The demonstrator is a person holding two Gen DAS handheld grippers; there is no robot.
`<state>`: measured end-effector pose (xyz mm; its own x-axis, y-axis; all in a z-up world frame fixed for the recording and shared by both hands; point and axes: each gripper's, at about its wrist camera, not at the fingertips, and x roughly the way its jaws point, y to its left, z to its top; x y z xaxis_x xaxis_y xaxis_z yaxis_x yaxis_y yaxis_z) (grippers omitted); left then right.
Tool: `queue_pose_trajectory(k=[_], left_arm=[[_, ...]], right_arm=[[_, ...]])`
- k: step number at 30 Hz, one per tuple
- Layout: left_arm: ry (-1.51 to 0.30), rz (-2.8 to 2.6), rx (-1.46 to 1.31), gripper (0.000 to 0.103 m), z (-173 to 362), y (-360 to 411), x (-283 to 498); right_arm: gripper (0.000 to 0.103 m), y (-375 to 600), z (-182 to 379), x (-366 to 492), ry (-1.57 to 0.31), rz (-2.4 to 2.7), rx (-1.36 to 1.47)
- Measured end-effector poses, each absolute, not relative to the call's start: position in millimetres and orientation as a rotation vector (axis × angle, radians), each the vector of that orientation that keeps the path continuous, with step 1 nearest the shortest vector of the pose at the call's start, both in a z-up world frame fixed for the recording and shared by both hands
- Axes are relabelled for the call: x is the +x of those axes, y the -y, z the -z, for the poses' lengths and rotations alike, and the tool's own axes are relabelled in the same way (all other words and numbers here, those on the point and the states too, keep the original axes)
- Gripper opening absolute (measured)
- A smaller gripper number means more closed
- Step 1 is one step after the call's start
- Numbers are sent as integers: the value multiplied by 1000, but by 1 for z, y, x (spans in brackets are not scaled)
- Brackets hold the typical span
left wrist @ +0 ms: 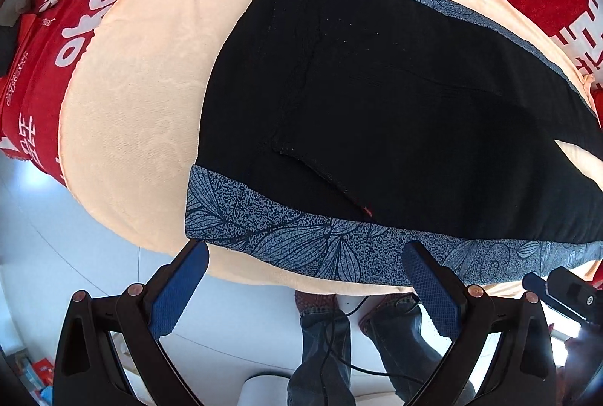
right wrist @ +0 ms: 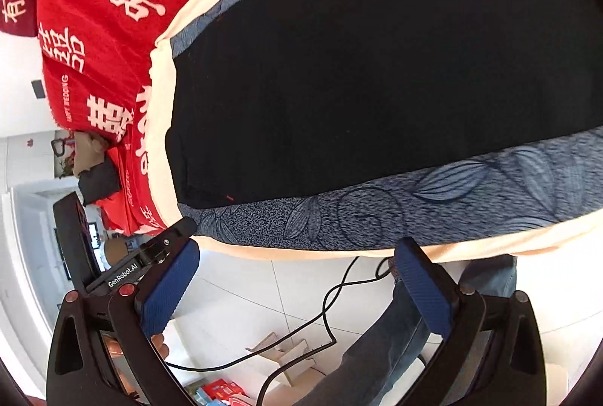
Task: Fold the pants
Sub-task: 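Move both grippers toward the trouser waistband over the black trousers, then grasp the waistband corners with the left gripper while the right gripper grasps the other corner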
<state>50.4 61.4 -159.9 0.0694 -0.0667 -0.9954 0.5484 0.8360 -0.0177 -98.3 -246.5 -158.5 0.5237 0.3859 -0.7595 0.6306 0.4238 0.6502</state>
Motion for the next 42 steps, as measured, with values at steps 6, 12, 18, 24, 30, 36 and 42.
queue_pose_trajectory(k=[6,12,18,24,30,36,42], left_arm=[[-1411,521,337,103,164,-71,56],[-1462,586,192,103,178,-89,64],[-1505,598,139,103,186,-112,54],[-1527,613,138,103,209,-104,55],[-1576,632,20,103,223,-98,58],[-1579,728,-218,103,212,-79,66],[-1592,709,-138,103,220,-74,64]], right_arm=[[103,235,173,-79,-1025,129,1212],[103,222,196,-62,-1037,49,1242],[103,201,208,-94,-1036,34,1385],[103,210,220,-99,-1000,130,1361],[103,239,174,-73,-823,59,1308],[103,238,161,-93,-846,21,1302],[103,254,191,-167,-850,206,1403]])
